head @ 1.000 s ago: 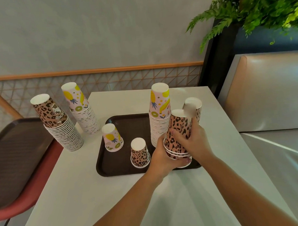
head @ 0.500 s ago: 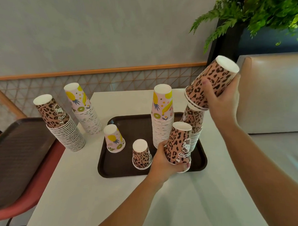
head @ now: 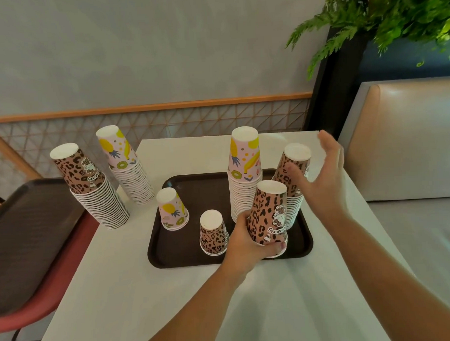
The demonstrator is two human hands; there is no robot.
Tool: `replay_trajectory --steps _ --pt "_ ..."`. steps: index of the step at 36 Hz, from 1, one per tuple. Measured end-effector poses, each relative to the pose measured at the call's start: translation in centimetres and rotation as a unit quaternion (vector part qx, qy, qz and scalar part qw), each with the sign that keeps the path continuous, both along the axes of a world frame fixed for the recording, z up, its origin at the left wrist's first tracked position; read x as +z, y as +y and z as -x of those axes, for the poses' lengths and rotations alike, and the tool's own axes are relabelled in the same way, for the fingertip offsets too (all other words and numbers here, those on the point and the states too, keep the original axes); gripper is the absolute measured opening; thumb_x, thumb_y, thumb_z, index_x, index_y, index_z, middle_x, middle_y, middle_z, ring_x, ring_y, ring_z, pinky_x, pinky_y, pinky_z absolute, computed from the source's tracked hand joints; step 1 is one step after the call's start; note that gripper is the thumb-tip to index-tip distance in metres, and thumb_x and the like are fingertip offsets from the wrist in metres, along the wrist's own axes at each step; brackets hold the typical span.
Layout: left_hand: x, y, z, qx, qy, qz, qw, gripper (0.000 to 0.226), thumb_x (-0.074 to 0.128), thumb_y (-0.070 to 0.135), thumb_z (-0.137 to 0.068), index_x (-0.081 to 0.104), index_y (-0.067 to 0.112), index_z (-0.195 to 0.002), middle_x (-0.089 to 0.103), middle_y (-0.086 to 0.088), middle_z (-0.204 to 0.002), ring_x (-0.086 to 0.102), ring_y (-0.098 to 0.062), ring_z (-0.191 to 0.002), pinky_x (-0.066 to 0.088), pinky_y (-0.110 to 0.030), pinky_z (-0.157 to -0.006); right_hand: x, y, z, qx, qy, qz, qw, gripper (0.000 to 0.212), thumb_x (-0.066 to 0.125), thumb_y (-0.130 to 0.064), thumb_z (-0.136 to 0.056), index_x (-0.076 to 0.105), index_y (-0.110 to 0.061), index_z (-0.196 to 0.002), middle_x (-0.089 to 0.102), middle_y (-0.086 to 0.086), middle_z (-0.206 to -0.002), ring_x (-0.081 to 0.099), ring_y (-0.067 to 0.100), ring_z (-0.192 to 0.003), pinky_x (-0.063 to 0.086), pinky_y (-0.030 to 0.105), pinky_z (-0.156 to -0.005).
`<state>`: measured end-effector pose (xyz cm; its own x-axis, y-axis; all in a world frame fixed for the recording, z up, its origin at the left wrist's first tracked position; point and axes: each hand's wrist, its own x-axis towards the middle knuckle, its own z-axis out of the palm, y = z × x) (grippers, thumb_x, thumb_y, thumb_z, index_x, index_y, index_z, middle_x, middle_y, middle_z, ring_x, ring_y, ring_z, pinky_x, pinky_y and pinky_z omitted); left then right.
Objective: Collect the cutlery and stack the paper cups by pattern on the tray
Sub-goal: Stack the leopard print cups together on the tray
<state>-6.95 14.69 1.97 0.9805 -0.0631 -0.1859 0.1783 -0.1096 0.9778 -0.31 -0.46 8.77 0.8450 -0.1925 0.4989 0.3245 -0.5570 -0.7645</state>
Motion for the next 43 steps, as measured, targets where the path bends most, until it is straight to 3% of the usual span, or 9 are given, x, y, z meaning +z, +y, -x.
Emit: replay_trajectory --steps 6,9,13,17,23,26,30,38,43 --pt "0.0 -0.3 0.0 0.007 -0.001 0.017 1.0 0.081 0.087 0.009 -0.058 0.043 0.027 -0.123 0.059 0.008 -0.116 0.057 -0.006 -0.108 0.048 -0.022 -0.089 -1.7 0.9 2.9 0.121 0.036 0.035 0.991 0.069 0.075 -0.031 -0.074 0.038 -0.019 -0.131 0.05 -0.008 -0.123 0.05 -0.009 -0.105 0.039 0.001 -0.084" --pt "0.2 -0.5 0.2 0.004 -0.011 0.034 0.999 0.077 0.086 0.007 -0.061 0.045 0.024 -0.124 0.062 0.009 -0.115 0.059 0.0 -0.105 0.051 -0.021 -0.088 -2.8 1.4 3.3 0.163 0.115 0.054 0.978 0.075 0.074 -0.037 -0.071 0.033 -0.026 -0.133 0.05 -0.011 -0.125 0.051 -0.002 -0.107 0.043 0.011 -0.085" --pt "0.6 -0.6 0.4 -0.008 -0.016 0.04 0.999 0.08 0.086 0.005 -0.06 0.043 0.022 -0.125 0.062 0.01 -0.115 0.061 -0.002 -0.104 0.053 -0.02 -0.085 -3.4 1.9 3.5 0.177 0.167 0.036 0.969 0.07 0.074 -0.036 -0.074 0.032 -0.029 -0.129 0.052 -0.019 -0.108 0.051 -0.005 -0.095 0.036 0.001 -0.073" --pt "0.6 -0.7 0.6 -0.03 -0.011 0.039 0.999 0.091 0.088 0.007 -0.056 0.039 0.025 -0.131 0.061 0.009 -0.119 0.061 -0.002 -0.107 0.052 -0.027 -0.092 -3.3 2.1 3.6 0.165 0.153 0.007 0.974 0.062 0.075 -0.03 -0.074 0.032 -0.034 -0.12 0.053 -0.023 -0.101 0.05 -0.02 -0.086 0.039 -0.004 -0.069" --pt "0.3 -0.5 0.7 -0.028 -0.008 0.046 0.999 0.088 0.088 0.005 -0.056 0.041 0.03 -0.126 0.061 0.009 -0.119 0.06 -0.004 -0.109 0.052 -0.025 -0.09 -2.8 2.1 3.0 0.135 0.123 -0.017 0.983 0.064 0.074 -0.032 -0.074 0.037 -0.026 -0.127 0.058 -0.014 -0.106 0.056 -0.003 -0.092 0.04 0.003 -0.073" --pt "0.2 -0.4 0.8 -0.028 -0.01 0.036 0.999 0.088 0.088 0.005 -0.056 0.042 0.027 -0.128 0.06 0.009 -0.119 0.059 -0.003 -0.109 0.052 -0.021 -0.088 -1.7 2.1 2.6 0.123 0.102 -0.03 0.987 0.066 0.072 -0.031 -0.076 0.037 -0.022 -0.13 0.056 -0.02 -0.1 0.055 -0.007 -0.085 0.041 0.007 -0.071" --pt "0.0 -0.3 0.8 -0.03 -0.007 0.009 0.999 0.083 0.089 0.009 -0.056 0.045 0.023 -0.124 0.062 0.009 -0.114 0.06 -0.003 -0.105 0.051 -0.021 -0.086 1.2 1.6 1.7 0.106 0.064 -0.076 0.989 0.047 0.069 -0.03 -0.077 0.042 -0.018 -0.113 0.056 -0.023 -0.091 0.057 -0.01 -0.079 0.047 0.011 -0.063" --pt "0.0 0.0 0.7 -0.024 0.0 -0.033 0.999 0.079 0.089 0.017 -0.056 0.047 0.026 -0.123 0.062 0.012 -0.113 0.058 0.0 -0.105 0.047 -0.014 -0.083 6.3 0.2 -2.1 0.02 -0.082 -0.112 0.99 0.073 0.068 -0.04 -0.077 0.032 -0.006 -0.131 0.056 0.002 -0.119 0.058 0.007 -0.104 0.049 0.007 -0.078" --pt "0.3 0.0 0.7 -0.016 -0.006 -0.048 0.999 0.074 0.089 0.019 -0.057 0.048 0.026 -0.119 0.062 0.013 -0.111 0.057 0.003 -0.101 0.046 -0.012 -0.079 5.3 -0.4 -3.8 0.021 -0.056 -0.054 0.997 0.074 0.071 -0.033 -0.08 0.028 -0.008 -0.135 0.052 0.005 -0.128 0.053 0.01 -0.113 0.042 0.005 -0.08"
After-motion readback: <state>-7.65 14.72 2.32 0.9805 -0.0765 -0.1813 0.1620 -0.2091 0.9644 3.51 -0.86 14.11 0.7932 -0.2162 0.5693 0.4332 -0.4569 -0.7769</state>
